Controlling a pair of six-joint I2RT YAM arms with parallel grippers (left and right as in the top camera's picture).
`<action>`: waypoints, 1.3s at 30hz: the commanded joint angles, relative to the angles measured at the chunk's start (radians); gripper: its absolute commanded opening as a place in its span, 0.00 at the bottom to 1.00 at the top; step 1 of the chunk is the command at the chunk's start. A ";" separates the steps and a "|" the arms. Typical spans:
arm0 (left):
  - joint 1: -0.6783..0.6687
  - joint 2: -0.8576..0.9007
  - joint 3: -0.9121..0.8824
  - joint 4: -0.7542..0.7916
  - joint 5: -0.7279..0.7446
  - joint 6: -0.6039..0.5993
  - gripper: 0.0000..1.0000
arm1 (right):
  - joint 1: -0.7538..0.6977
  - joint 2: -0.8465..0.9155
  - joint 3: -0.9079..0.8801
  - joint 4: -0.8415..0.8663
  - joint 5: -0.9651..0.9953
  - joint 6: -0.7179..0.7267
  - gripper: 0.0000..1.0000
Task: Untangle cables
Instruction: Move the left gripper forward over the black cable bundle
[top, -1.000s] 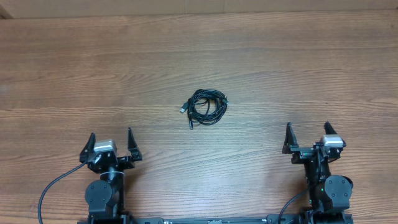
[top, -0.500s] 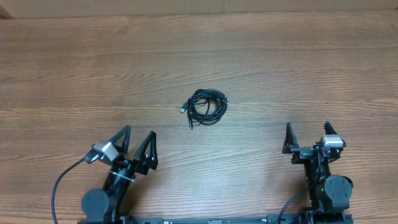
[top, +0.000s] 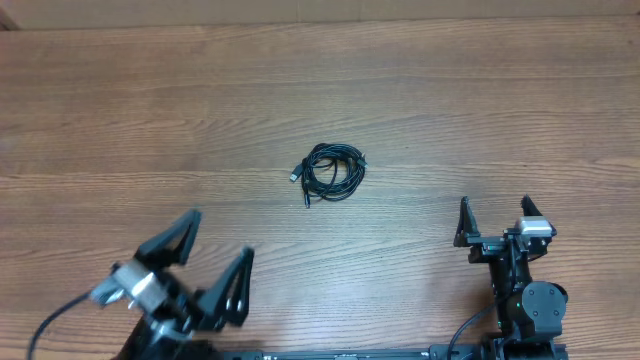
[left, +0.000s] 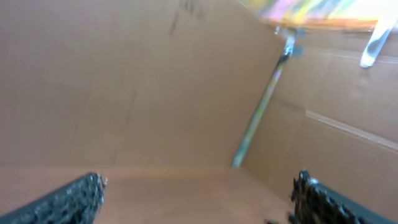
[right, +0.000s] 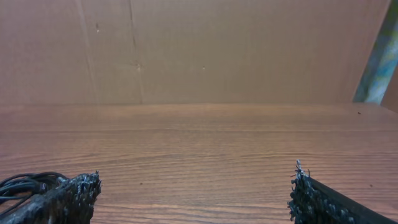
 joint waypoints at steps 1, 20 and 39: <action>0.004 0.093 0.229 -0.190 0.065 0.129 0.99 | 0.000 -0.010 -0.010 0.007 0.010 -0.003 1.00; -0.058 1.001 1.219 -1.314 0.153 0.462 1.00 | 0.000 -0.010 -0.010 0.007 0.010 -0.003 1.00; -0.502 1.594 1.254 -1.145 -0.344 0.356 1.00 | 0.000 -0.010 -0.010 0.007 0.010 -0.004 1.00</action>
